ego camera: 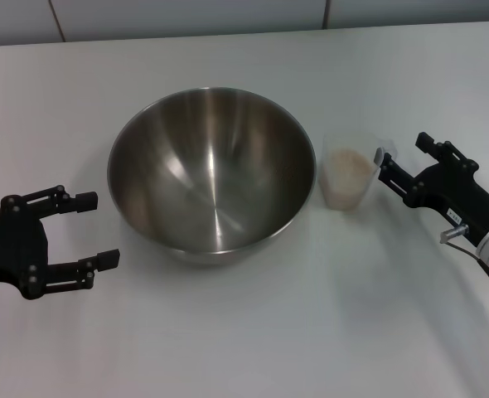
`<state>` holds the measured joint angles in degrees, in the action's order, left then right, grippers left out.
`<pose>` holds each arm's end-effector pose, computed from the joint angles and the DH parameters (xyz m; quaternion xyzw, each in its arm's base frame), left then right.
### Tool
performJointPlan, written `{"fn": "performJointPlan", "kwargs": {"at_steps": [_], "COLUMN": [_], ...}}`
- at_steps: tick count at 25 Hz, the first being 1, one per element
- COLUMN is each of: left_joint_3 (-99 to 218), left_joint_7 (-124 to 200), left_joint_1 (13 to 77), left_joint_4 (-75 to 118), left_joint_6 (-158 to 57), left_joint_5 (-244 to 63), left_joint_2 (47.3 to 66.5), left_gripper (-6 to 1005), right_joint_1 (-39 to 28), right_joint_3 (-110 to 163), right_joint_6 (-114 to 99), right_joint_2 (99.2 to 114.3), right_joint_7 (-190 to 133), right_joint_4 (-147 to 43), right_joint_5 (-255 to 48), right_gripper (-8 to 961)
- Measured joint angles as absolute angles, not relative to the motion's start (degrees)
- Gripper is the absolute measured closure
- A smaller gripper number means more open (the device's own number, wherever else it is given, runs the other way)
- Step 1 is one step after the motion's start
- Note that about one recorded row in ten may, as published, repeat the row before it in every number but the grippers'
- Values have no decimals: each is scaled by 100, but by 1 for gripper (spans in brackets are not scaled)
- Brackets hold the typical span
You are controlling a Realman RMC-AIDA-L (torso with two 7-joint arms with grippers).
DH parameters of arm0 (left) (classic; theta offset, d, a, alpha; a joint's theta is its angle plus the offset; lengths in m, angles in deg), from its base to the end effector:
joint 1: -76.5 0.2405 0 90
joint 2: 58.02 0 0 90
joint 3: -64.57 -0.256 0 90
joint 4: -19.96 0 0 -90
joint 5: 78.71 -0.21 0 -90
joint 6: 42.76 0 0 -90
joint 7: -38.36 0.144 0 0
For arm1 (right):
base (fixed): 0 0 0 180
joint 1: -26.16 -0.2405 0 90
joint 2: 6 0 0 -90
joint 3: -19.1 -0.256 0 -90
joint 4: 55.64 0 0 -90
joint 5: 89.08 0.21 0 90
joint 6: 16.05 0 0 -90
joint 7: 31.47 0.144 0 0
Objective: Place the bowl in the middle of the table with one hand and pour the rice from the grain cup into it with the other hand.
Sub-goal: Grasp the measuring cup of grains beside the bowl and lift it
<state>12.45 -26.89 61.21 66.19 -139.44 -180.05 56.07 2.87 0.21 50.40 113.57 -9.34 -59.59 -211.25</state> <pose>-0.2988 0.2692 0.0394 -0.9572 -0.0920 -0.2307 0.1488 0.3392 0.2923 -0.0566 -0.7837 0.2797 0.2801 0.4786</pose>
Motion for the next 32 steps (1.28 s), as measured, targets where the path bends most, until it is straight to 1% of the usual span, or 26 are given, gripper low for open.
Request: {"fn": "performJointPlan", "kwargs": {"at_steps": [32], "left_joint_3": [1245], "left_joint_7": [-2630], "left_joint_1": [6149], "left_joint_4": [6562], "left_joint_6": [-13882], "left_joint_5": [-18005], "left_joint_2": [5633], "left_gripper": [186], "right_joint_1": [301], "right_joint_3": [60], "right_joint_6": [5074], "right_joint_2": [11364], "right_joint_7": [-1174], "right_joint_4": [-6021], "right_joint_5": [-21137], "right_gripper": [205]}}
